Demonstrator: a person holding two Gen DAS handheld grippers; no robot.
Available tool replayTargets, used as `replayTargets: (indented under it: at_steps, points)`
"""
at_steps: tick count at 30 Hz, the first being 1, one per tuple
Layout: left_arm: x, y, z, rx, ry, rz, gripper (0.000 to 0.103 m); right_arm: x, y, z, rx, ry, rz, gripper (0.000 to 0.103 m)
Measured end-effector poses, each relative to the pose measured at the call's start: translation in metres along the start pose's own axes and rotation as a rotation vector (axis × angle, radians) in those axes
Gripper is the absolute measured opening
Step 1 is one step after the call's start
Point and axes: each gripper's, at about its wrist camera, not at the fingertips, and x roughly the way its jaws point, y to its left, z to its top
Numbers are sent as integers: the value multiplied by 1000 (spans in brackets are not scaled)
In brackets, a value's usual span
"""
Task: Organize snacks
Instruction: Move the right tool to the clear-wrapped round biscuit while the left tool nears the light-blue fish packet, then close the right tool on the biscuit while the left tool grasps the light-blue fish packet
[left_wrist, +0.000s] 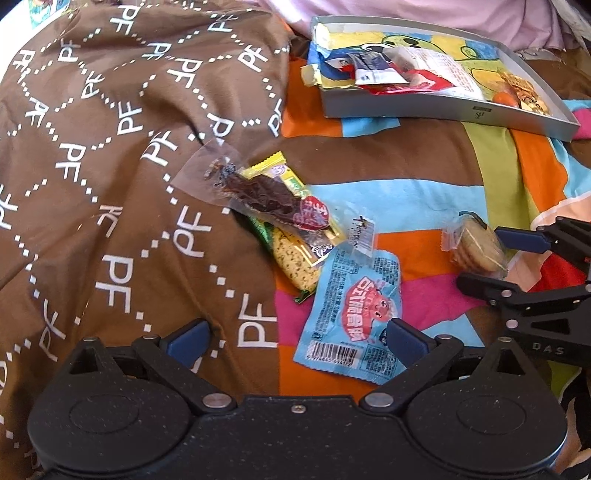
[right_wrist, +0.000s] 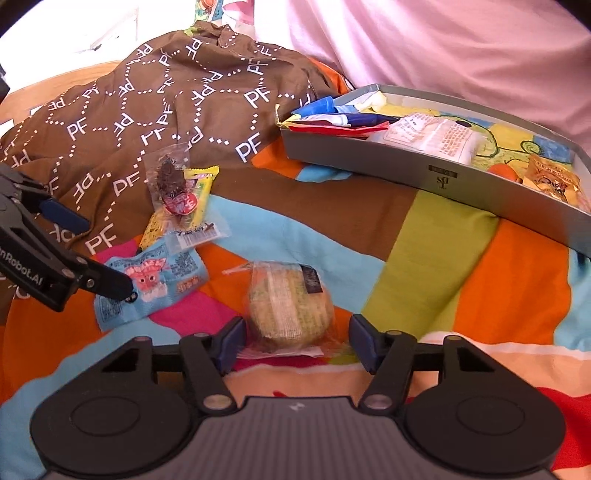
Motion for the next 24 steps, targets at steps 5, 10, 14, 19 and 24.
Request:
replayTargets:
  at_steps: [5, 10, 14, 19, 24]
  points:
    - [1, -12, 1, 47, -9, -5, 101, -3, -5, -1, -1, -10, 8, 85]
    - [0, -19, -3, 110, -14, -8, 101, 8, -6, 7, -27, -7, 18, 85]
    - [-2, -19, -10, 140, -19, -5, 101, 16, 0, 10, -68, -5, 49, 75]
    - [-1, -29, -13, 195, -31, -26, 101, 9, 4, 4, -93, -15, 68, 53]
    - [10, -49, -12, 299, -59, -23, 100, -1, -8, -1, -46, 1, 55, 52]
